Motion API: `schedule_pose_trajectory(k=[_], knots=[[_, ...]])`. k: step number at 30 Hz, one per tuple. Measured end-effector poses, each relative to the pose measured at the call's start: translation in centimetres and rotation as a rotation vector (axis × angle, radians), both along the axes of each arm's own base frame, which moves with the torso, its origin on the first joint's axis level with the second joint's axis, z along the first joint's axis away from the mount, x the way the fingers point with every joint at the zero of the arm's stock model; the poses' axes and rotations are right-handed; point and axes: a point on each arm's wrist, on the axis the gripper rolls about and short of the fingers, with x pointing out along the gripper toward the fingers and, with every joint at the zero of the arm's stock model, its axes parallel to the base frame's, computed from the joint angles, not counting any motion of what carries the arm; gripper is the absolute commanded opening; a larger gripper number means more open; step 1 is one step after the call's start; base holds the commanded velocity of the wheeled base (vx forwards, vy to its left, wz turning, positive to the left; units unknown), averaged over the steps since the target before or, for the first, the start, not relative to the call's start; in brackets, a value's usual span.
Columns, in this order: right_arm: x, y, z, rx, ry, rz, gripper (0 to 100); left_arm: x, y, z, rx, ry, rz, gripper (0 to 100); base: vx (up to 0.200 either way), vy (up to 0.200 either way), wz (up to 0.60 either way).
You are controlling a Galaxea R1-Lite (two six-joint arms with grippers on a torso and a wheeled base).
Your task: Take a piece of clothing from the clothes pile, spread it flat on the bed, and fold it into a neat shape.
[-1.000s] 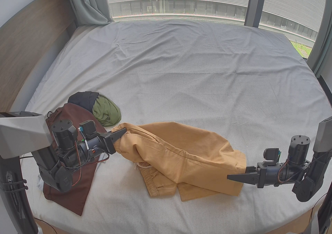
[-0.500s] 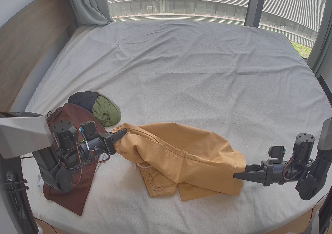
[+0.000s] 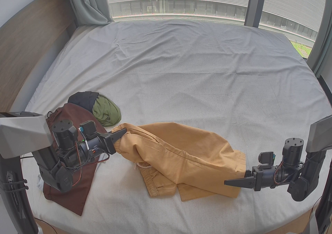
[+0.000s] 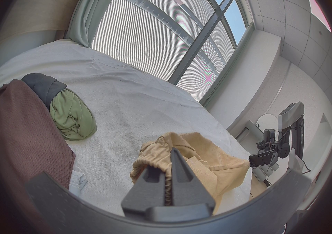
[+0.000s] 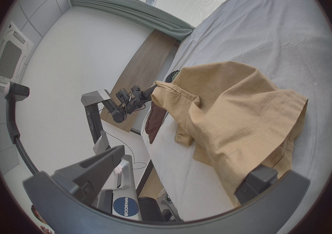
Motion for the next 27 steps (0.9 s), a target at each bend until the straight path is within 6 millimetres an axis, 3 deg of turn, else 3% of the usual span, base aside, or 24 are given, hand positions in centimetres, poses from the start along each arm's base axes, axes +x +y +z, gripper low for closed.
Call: schedule_pose_trajectory(k=[5,6,27], knots=[[0.11,-0.15,-0.04,-0.001,-0.002,-0.008,100,-0.01,-0.01,0.03,0.0,-0.001,0.0,0,0.0,0.0,0.0],[0.12,-0.18,-0.04,-0.001,-0.003,-0.009,0,-0.01,-0.01,0.02,0.0,0.0,0.0,0,0.0,0.0,0.0],[0.49,-0.39,0.83,0.006,-0.052,-0.021,0,-0.02,-0.08,0.09,-0.001,-0.002,-0.002,0,0.0,0.0,0.0]])
